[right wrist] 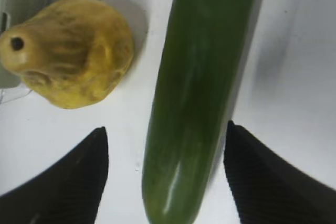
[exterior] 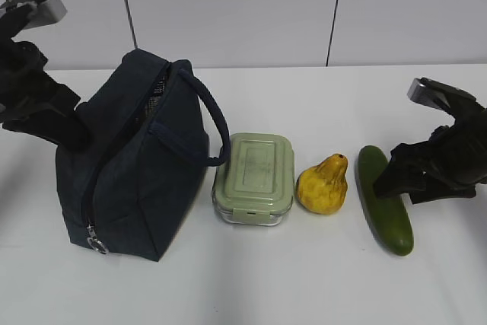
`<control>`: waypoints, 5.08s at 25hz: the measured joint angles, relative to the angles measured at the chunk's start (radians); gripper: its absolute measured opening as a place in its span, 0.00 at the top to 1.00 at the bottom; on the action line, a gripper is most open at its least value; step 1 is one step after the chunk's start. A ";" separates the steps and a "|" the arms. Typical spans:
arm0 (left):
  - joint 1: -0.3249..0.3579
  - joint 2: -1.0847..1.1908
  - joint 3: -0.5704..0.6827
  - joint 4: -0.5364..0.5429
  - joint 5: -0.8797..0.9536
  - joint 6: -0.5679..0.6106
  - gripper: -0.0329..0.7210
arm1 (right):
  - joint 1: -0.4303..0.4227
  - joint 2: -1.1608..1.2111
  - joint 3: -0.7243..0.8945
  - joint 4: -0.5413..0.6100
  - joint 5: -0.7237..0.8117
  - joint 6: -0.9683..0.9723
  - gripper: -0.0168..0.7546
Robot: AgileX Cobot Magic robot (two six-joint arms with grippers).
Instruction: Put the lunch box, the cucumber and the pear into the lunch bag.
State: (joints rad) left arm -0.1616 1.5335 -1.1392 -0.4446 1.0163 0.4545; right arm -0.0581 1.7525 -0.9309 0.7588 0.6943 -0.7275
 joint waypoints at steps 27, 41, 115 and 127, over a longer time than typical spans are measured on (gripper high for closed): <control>0.000 0.000 0.000 0.001 -0.014 0.001 0.96 | 0.002 0.006 -0.181 0.022 0.072 0.024 0.56; 0.000 0.000 0.000 -0.003 -0.024 0.004 0.96 | 0.477 0.000 -0.547 0.342 0.005 -0.065 0.56; -0.002 0.000 0.000 -0.022 -0.054 0.004 0.96 | 0.393 0.188 -0.736 -0.759 0.537 0.689 0.24; -0.002 0.000 0.000 -0.019 -0.053 0.004 0.96 | 0.393 0.223 -0.679 -0.728 0.534 0.644 0.24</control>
State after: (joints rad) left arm -0.1639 1.5335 -1.1392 -0.4638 0.9632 0.4584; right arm 0.3347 1.9759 -1.6098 0.0309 1.2278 -0.0831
